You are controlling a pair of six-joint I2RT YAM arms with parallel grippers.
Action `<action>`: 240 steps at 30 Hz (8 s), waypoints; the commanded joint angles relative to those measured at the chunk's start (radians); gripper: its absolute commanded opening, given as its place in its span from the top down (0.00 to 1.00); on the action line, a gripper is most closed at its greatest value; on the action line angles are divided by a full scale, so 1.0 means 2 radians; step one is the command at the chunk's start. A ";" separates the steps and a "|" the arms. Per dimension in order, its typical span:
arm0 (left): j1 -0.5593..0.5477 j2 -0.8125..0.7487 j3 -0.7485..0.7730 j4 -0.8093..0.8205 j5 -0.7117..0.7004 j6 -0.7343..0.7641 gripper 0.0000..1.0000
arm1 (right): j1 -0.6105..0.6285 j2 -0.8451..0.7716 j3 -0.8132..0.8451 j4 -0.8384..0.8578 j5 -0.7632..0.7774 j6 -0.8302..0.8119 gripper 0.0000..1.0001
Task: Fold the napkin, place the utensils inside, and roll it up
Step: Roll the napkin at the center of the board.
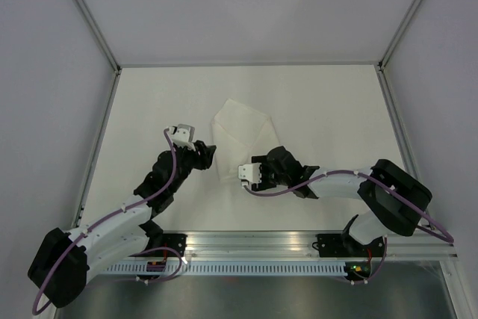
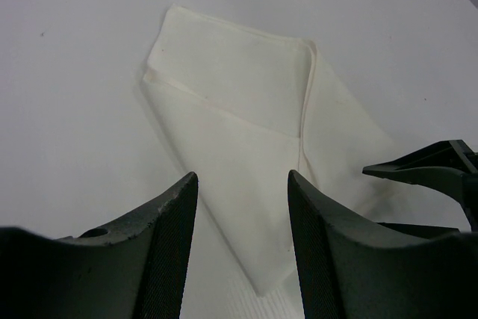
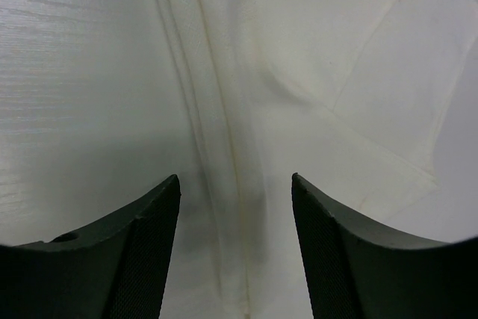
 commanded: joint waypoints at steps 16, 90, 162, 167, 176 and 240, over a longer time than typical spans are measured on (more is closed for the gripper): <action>-0.001 0.028 0.025 0.017 -0.001 0.004 0.43 | 0.009 0.043 0.003 0.021 0.024 -0.042 0.48; -0.002 0.020 0.025 0.002 0.009 0.003 0.42 | -0.044 0.007 0.098 -0.141 -0.086 0.026 0.22; -0.185 0.083 -0.007 0.048 -0.103 -0.035 0.44 | -0.057 -0.029 0.048 -0.347 -0.145 -0.055 0.89; -0.238 0.066 -0.038 0.071 -0.156 -0.047 0.42 | -0.086 0.026 0.100 -0.410 -0.180 -0.072 0.89; -0.340 0.149 0.029 0.033 -0.265 0.033 0.39 | -0.139 0.134 0.243 -0.565 -0.249 -0.133 0.90; -0.346 0.494 0.140 0.141 -0.129 0.313 0.53 | -0.160 0.206 0.277 -0.571 -0.251 -0.127 0.92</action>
